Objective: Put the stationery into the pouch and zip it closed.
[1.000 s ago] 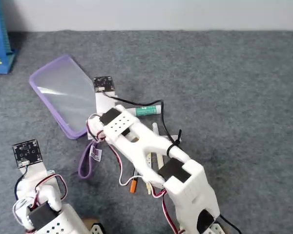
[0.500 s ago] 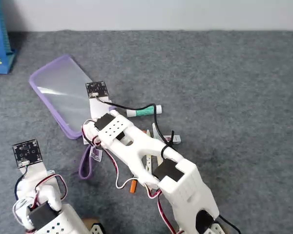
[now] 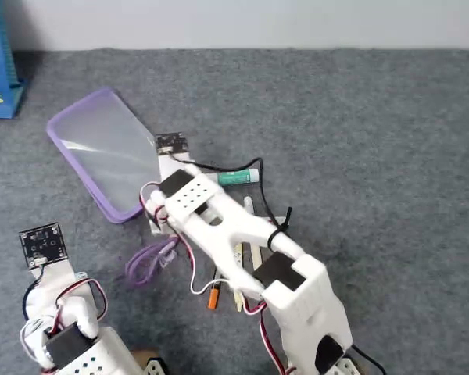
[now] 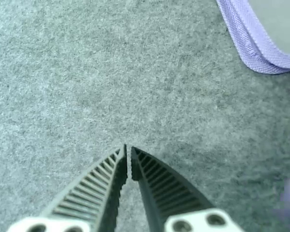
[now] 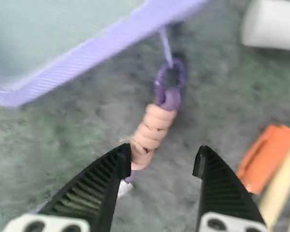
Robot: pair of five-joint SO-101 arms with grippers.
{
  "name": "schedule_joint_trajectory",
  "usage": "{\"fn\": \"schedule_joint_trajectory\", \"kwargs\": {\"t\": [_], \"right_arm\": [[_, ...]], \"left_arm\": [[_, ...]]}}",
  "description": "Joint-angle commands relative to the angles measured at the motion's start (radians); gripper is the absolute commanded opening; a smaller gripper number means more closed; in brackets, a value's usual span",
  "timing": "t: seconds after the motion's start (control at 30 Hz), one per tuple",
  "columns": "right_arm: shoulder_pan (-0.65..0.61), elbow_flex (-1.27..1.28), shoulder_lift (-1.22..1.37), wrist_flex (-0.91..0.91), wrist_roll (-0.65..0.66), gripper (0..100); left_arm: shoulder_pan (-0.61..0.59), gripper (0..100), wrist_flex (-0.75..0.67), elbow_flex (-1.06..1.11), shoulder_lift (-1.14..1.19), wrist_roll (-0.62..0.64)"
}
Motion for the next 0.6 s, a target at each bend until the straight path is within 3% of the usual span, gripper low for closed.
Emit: {"fn": "schedule_joint_trajectory", "kwargs": {"t": [0.0, 0.57], "right_arm": [[0.038, -0.018, -0.038, 0.028, -0.009, 22.6], [0.012, -0.014, -0.024, -0.208, -0.006, 22.6]], "left_arm": [[-0.008, 2, -0.023, -0.033, -0.012, 0.006], [-0.008, 2, -0.025, -0.033, -0.012, 0.006]]}}
